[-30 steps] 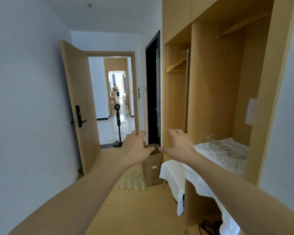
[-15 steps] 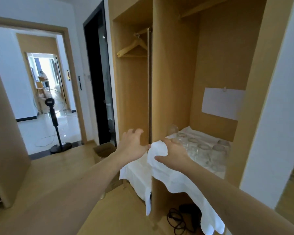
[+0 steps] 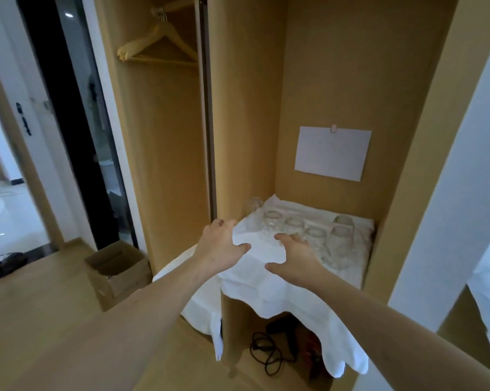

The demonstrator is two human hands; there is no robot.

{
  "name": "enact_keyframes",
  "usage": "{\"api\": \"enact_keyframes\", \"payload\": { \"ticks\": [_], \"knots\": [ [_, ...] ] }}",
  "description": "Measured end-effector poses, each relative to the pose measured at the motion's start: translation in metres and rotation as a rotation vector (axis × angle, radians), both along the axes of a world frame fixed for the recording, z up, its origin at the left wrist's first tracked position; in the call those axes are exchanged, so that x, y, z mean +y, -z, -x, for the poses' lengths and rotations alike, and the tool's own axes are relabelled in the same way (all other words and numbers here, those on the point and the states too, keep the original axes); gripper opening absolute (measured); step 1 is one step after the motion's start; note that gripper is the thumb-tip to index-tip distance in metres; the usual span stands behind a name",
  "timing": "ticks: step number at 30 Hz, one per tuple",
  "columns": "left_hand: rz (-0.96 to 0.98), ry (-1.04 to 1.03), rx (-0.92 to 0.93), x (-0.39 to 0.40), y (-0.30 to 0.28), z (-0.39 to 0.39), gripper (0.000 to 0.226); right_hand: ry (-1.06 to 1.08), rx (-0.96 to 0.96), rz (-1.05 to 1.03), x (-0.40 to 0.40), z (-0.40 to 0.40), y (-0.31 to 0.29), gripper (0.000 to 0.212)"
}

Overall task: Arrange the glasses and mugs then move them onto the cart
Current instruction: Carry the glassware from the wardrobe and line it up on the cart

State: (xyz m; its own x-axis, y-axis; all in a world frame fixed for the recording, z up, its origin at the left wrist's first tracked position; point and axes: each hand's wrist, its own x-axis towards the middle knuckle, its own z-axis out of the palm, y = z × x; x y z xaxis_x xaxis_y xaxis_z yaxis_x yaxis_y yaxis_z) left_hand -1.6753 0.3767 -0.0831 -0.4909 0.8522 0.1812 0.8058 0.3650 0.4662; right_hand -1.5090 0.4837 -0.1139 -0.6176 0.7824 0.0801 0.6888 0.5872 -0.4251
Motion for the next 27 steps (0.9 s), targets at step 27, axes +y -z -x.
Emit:
{"api": "enact_keyframes", "payload": {
  "ticks": [27],
  "knots": [
    [0.048,0.282,0.081,0.282,0.017,0.041,0.072,0.290,0.065,0.048,0.237,0.032,0.013,0.077]
  ]
}}
